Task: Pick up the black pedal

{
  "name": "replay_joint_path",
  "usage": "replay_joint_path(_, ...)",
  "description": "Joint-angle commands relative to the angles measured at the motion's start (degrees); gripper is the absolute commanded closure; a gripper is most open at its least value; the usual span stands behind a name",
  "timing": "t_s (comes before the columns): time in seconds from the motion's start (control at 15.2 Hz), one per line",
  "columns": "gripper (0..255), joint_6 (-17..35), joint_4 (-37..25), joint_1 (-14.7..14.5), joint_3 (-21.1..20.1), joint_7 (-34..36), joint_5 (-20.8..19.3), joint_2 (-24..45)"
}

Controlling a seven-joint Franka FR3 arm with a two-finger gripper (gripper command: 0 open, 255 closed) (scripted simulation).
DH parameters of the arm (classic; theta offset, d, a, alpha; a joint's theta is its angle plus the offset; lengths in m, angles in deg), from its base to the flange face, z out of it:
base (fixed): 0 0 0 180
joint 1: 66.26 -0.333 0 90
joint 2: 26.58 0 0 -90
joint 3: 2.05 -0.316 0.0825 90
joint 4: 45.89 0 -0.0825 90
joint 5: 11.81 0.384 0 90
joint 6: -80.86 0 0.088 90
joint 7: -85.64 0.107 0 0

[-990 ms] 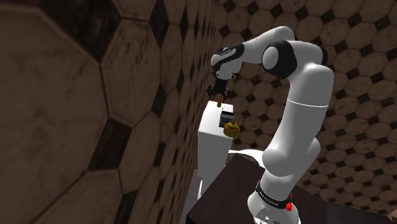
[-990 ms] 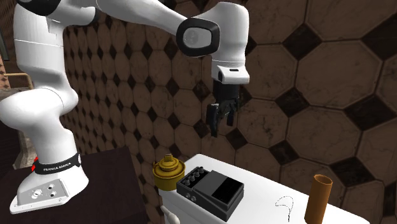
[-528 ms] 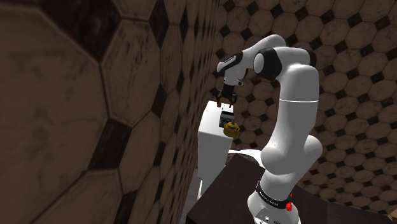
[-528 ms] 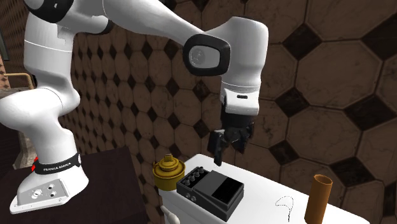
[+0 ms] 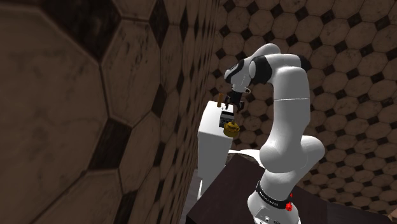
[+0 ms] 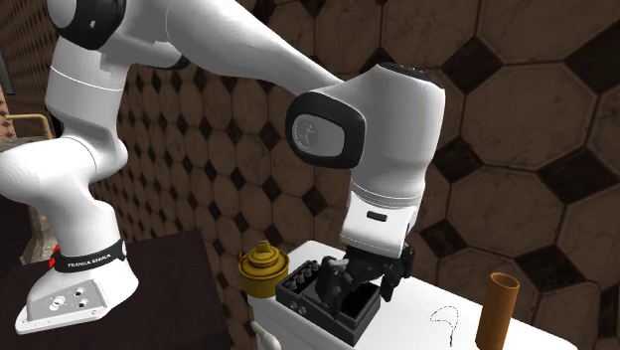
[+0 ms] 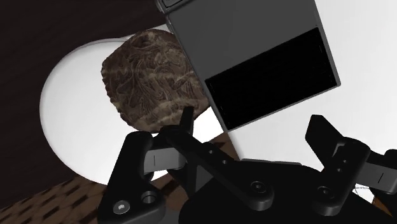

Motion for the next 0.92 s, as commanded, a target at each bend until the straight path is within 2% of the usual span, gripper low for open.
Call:
replay_joint_path(0.0, 0, 0.98, 0.53, 0.39, 0.12, 0.06, 0.46, 0.73)
replay_joint_path(0.53, 0, 4.14, 1.51, 0.75, -0.48, -0.81, 1.58, 3.08)
replay_joint_path(0.59, 255, 4.19, 1.56, 0.73, -0.49, -0.8, 1.58, 3.08)
replay_joint_path(0.86, 255, 4.18, 1.57, 0.73, -0.48, -0.8, 1.58, 3.06)
